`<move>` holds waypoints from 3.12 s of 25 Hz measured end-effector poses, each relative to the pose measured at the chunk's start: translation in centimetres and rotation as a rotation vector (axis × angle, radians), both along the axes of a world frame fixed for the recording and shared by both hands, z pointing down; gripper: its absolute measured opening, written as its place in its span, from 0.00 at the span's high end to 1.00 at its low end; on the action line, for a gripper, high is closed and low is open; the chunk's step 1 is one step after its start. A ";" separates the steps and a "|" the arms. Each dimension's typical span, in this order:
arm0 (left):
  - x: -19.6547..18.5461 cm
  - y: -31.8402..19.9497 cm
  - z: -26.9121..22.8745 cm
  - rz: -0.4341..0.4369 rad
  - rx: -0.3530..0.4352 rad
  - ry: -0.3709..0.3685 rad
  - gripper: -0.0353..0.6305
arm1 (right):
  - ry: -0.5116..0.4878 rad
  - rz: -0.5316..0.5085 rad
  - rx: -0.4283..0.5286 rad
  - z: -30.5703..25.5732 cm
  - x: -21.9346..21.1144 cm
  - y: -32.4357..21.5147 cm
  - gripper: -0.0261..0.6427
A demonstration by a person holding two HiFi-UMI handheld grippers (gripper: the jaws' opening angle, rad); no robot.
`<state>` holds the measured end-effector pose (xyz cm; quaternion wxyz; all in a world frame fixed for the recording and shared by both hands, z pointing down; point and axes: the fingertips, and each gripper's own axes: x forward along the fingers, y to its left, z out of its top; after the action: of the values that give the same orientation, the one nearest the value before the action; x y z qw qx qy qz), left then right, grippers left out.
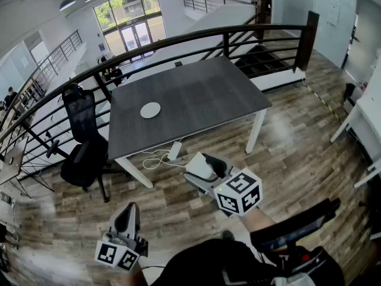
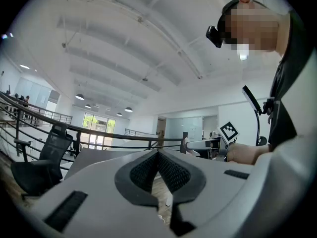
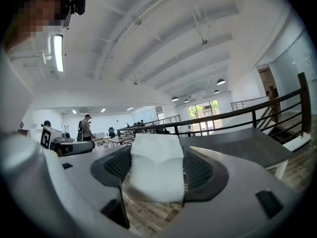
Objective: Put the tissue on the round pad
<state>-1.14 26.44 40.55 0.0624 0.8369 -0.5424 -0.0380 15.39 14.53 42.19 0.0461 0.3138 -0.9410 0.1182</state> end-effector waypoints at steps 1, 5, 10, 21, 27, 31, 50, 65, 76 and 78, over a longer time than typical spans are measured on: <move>-0.1 0.0 0.1 -0.001 -0.001 0.001 0.94 | 0.002 0.002 0.000 0.1 -0.1 0.0 0.47; -0.4 -0.2 0.3 -0.002 -0.005 0.003 0.94 | 0.007 0.003 0.001 0.1 -0.3 -0.3 0.47; -0.2 -0.6 0.2 0.013 -0.003 0.005 0.94 | 0.011 0.001 0.004 -0.1 -0.6 -0.5 0.47; -1.2 -0.6 0.1 0.022 0.005 0.012 0.94 | 0.002 -0.016 0.005 -0.3 -2.2 0.1 0.47; -2.6 -0.3 0.7 -0.004 -0.017 0.031 0.94 | -0.005 -0.011 0.005 -0.5 -2.8 0.7 0.47; -3.3 0.4 0.5 0.018 -0.003 0.036 0.94 | 0.005 -0.001 0.016 -0.7 -3.6 1.4 0.47; -9.3 5.6 1.4 0.073 0.055 0.081 0.94 | -0.004 0.040 0.018 0.2 -9.5 6.0 0.47; -9.8 1.2 1.4 -0.016 0.016 0.029 0.94 | -0.007 -0.034 0.021 -0.1 -10.7 -0.2 0.47; -8.1 -7.3 0.3 -0.087 0.001 0.018 0.94 | -0.031 -0.084 0.024 -0.7 -9.6 -9.6 0.47; -7.5 -8.9 0.4 -0.096 -0.009 0.014 0.94 | -0.036 -0.087 0.016 -0.5 -9.0 -11.4 0.47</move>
<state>-8.61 17.51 41.00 0.0681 0.8093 -0.5818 -0.0446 6.38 3.17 41.73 0.0316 0.2707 -0.9554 0.1141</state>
